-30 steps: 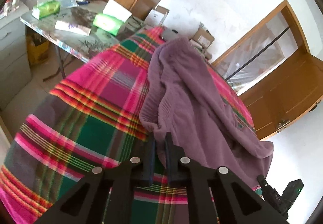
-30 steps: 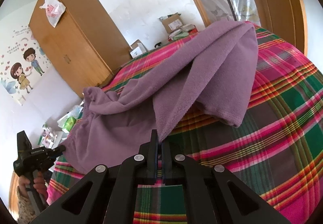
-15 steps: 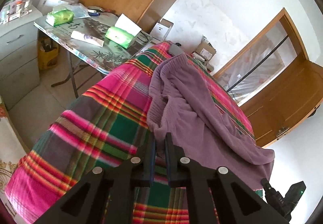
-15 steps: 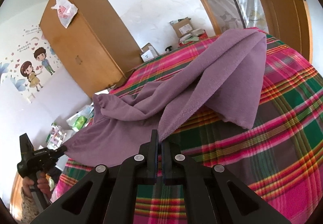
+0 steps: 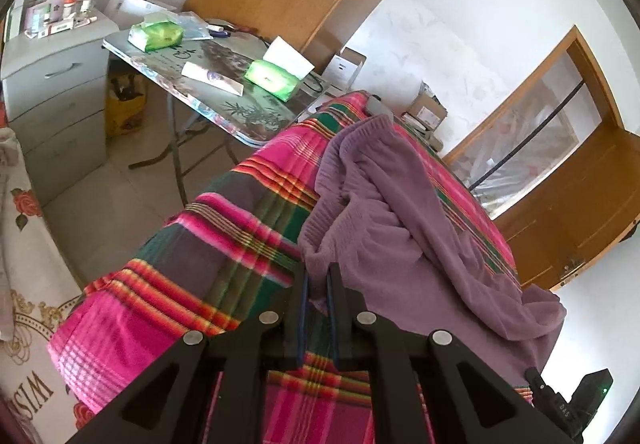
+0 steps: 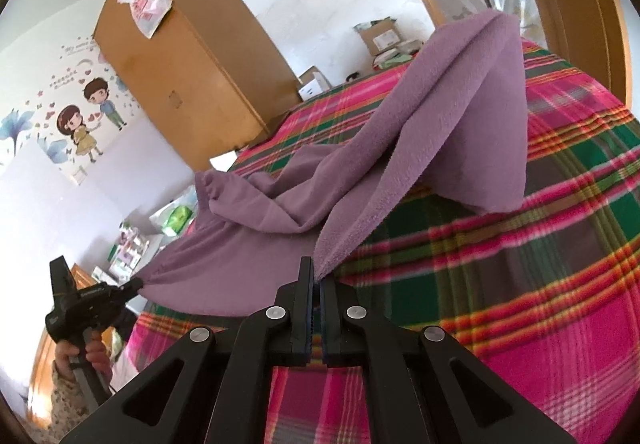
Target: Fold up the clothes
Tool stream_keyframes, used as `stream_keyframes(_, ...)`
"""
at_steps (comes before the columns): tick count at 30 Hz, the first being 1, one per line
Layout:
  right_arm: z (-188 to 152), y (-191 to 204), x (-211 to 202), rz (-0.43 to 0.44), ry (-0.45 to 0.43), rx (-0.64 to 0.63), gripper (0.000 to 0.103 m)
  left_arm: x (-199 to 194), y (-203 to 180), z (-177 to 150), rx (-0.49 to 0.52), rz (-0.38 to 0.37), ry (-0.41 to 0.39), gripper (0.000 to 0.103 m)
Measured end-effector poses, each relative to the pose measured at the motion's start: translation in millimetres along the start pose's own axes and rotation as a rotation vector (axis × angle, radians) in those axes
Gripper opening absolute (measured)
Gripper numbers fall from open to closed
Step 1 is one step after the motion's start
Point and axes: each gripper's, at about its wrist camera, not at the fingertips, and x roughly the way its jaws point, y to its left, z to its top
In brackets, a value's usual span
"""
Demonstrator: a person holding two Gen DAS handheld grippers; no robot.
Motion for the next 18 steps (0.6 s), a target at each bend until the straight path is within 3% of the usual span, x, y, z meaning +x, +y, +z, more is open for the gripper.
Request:
stream_keyframes(11, -15.9, -2.3, 2.8, -0.024, 0.045, 0.008, 0.003, -3.3, 10.6, -15.7, -0.012, 0.016, 0.026, 0.009)
stream_keyframes(18, -21.6, -0.8, 4.5, -0.015, 0.068, 0.003, 0.003, -13.1, 16.2, -16.8, -0.026, 0.015, 0.003, 0.009)
